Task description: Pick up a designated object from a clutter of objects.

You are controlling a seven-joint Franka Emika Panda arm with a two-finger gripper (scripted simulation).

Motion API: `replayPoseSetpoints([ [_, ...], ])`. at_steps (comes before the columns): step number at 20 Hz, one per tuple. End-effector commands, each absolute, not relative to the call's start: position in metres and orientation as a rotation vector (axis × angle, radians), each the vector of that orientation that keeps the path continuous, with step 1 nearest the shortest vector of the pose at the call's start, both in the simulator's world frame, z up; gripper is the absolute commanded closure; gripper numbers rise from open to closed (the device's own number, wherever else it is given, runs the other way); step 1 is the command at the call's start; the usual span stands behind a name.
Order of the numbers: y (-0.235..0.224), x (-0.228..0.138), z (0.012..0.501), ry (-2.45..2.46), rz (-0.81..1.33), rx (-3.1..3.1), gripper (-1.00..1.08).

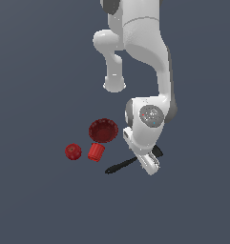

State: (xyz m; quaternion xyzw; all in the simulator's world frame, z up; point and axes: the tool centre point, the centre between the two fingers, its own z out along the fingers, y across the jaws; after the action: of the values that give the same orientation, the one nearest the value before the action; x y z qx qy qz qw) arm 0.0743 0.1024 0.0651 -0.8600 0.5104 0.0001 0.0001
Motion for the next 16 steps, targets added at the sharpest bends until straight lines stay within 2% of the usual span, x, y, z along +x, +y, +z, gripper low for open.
replayPoseSetpoints([
  [1,0.102,0.074,0.059,1.604,0.001,-2.701,-0.92],
  [9,0.102,0.073,0.023,1.608,0.000,-2.699,-0.92],
  [14,0.102,0.074,0.017,1.609,0.000,-2.698,-0.92],
  [15,0.102,0.074,0.017,1.609,0.000,-2.698,1.08],
  [16,0.102,0.074,0.017,1.609,0.000,-2.698,1.08],
])
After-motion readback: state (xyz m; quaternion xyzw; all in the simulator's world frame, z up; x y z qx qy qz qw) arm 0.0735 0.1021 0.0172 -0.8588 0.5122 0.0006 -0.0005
